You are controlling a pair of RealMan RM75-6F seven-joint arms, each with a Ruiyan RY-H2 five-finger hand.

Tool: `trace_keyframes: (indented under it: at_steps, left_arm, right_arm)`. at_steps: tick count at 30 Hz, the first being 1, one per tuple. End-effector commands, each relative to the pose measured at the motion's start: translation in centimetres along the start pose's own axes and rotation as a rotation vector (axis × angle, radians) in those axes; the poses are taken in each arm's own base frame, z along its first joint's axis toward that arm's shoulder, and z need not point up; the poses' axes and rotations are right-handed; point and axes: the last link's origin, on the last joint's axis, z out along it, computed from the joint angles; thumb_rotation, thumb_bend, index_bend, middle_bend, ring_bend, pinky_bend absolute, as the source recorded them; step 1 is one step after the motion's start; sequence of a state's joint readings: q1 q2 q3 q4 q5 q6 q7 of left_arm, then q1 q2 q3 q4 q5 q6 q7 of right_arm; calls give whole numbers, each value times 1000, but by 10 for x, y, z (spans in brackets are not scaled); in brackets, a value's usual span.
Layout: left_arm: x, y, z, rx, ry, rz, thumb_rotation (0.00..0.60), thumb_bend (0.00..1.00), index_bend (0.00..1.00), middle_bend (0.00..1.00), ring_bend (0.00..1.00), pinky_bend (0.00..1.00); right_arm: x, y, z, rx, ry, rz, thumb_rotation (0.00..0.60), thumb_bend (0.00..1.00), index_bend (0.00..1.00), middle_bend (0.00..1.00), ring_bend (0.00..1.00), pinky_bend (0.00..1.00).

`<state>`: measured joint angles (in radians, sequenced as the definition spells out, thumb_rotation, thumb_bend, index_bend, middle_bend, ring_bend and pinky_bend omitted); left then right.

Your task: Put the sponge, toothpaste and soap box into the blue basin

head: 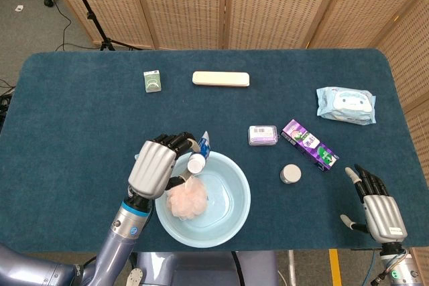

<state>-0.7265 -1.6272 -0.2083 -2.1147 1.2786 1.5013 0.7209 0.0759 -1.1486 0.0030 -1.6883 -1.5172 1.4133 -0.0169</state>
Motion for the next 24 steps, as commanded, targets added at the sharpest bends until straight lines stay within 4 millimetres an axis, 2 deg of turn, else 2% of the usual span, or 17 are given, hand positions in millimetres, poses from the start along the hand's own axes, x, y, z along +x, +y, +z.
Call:
trace_keyframes:
  at_steps: [1,12,17,19,22,24]
  left_arm:
    - [-3,1,-11,-14,-32,-11,600,435,804,446,515,533]
    - [-6,12,-25,-64,-79,-49,600,435,804,446,515,533]
    - [-7,12,-30,-71,-101,-43,600,392,803,440,516,533]
    - [-8,10,-31,-73,-118,-39,600,369,773,406,503,533]
    - [-9,9,-32,-74,-152,-43,600,328,656,305,415,532]
    - [-11,7,-33,-71,-197,-37,600,283,514,187,303,485]
  right_arm:
    - [-1,0,0,1,-1,-2,600,208,0,0,0,74]
    - [-1,-1,0,0,0,-4,600,208,0,0,0,74]
    - [0,-1,0,2,6,-2,600,208,0,0,0,74]
    - [0,-1,0,2,8,-2,600,208,0,0,0,74]
    - [-1,-1,0,2,8,-2,600,208,0,0,0,73]
    - [-1,-1,0,3,8,-3,600,208,0,0,0,73]
